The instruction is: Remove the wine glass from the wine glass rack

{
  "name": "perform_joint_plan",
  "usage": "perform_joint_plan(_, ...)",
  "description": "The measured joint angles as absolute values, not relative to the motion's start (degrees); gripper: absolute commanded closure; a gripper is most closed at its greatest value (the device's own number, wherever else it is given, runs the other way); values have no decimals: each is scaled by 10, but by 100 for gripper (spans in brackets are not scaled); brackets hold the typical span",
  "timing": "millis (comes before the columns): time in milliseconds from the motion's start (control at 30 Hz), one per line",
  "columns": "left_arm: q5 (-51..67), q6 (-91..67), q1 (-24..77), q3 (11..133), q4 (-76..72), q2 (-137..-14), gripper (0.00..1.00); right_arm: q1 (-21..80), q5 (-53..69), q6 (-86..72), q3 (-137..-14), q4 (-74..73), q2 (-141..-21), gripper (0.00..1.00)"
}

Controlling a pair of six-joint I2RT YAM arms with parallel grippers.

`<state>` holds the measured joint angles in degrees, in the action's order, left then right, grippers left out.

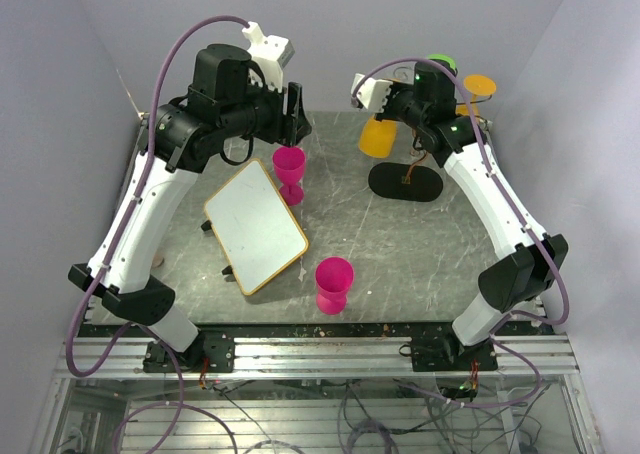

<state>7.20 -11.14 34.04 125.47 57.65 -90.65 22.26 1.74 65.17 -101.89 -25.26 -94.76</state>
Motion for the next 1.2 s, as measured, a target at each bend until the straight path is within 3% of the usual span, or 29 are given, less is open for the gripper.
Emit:
perform_joint_plan(700,104,-119,339,1190,529,-886,27,229,-24,603,-997,-309,-886,100)
perform_joint_plan(967,158,-188,327,1059,398,-817,27,231,-6,411,-1001,-323,-828,100)
perform_joint_plan(1200,164,-341,289,844,199,-688,31,225,35,88,-926,-202,-707,100)
